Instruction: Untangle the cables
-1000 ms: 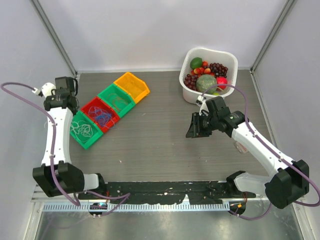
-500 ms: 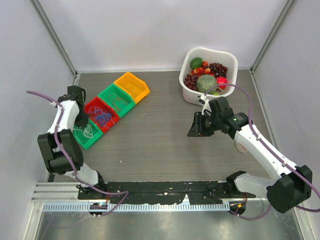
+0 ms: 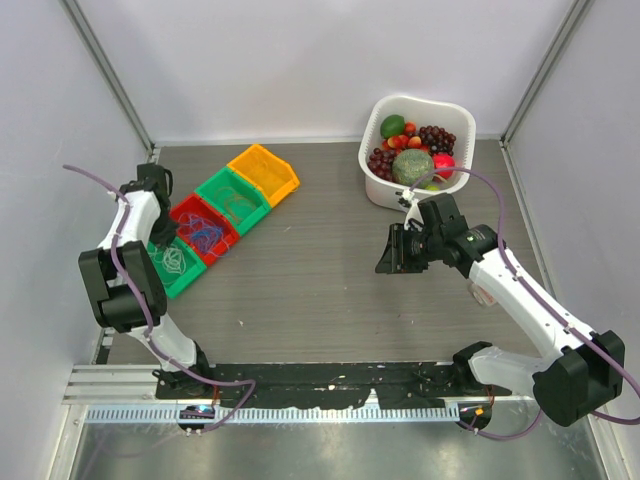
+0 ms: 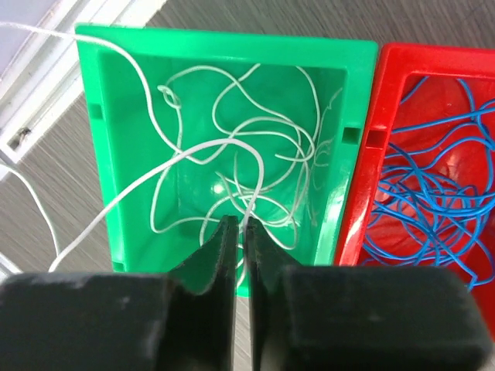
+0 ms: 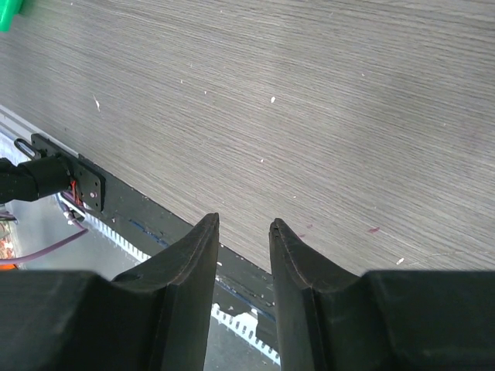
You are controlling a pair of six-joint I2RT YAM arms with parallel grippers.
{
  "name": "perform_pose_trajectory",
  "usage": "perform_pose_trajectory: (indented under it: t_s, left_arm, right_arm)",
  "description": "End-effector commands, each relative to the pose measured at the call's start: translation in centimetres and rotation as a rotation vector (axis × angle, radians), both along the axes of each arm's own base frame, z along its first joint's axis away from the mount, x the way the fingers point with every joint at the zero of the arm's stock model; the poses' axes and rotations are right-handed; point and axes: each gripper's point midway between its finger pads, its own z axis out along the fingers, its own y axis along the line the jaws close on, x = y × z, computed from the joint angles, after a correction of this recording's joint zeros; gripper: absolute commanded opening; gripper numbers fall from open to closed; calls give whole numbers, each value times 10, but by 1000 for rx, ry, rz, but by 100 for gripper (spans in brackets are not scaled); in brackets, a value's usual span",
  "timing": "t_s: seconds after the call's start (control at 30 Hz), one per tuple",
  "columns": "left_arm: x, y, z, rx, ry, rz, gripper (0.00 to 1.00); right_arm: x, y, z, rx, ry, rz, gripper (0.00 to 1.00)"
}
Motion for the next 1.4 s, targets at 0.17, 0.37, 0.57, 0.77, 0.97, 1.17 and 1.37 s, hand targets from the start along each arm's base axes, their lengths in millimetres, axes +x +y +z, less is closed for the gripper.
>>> perform_pose_trajectory:
  t_s: [0.17,0.37,0.57,0.77,0.97,1.17,1.37]
  left_arm:
    - [8,18,52,119,-66,-31,60]
    - [-8,10,84,124,-155,-29,85]
    - [-51,30,90,120,-199,142,97]
    - [-88,82,83,158,-200,289,93]
    - [-97,107,63,234,-106,206,66]
    - [-89,123,37,288,-74,173,57]
    - [-79,133,14,310,-56,142,66]
  right_arm:
    - [2,3,30,48,-36,-24,36]
    - [4,3,39,58,-42,-48,36]
    - [6,4,50,67,-45,-48,36]
    - [-4,2,52,52,-32,-16,35]
    - [-7,2,51,48,-16,-5,35]
    - [-3,3,55,46,-20,-10,35]
    - [-1,6,50,46,11,-10,35]
